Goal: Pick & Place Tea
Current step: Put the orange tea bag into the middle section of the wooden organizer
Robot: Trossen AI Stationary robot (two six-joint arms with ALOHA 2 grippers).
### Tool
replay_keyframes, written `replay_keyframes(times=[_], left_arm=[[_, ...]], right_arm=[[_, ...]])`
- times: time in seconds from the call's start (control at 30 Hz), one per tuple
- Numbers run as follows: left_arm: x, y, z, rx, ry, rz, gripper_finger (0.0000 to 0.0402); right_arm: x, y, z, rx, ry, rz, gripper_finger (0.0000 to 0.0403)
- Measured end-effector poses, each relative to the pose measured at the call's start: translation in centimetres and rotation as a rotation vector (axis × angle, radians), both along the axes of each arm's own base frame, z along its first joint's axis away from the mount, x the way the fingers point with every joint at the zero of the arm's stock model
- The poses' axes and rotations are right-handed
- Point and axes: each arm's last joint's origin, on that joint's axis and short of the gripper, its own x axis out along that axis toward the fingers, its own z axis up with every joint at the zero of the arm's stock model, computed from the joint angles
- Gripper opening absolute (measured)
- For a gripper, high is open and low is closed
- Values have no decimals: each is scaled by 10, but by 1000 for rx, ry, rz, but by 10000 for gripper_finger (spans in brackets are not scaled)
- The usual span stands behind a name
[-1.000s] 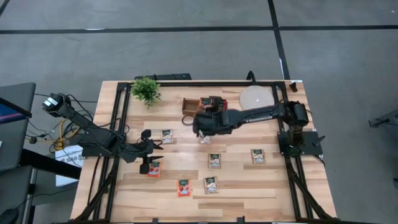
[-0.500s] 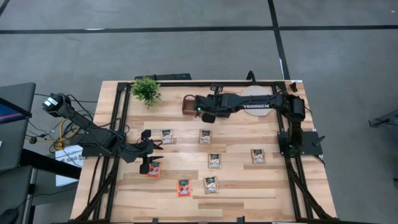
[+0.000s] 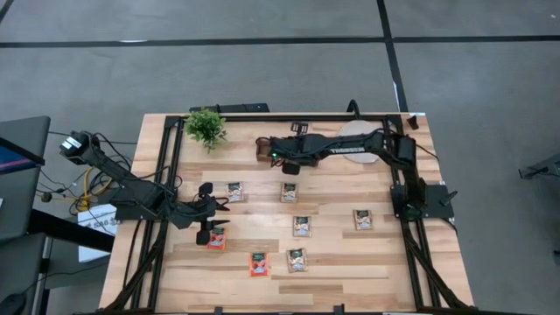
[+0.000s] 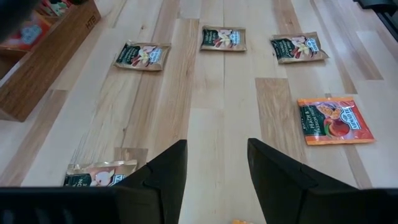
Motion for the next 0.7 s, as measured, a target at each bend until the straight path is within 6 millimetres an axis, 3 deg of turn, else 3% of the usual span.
replay_keyframes(times=[0.7], left_arm=[[0, -1, 0, -11, 7, -18, 162]], right_arm=[[-3, -2, -1, 62, 6, -6, 0]])
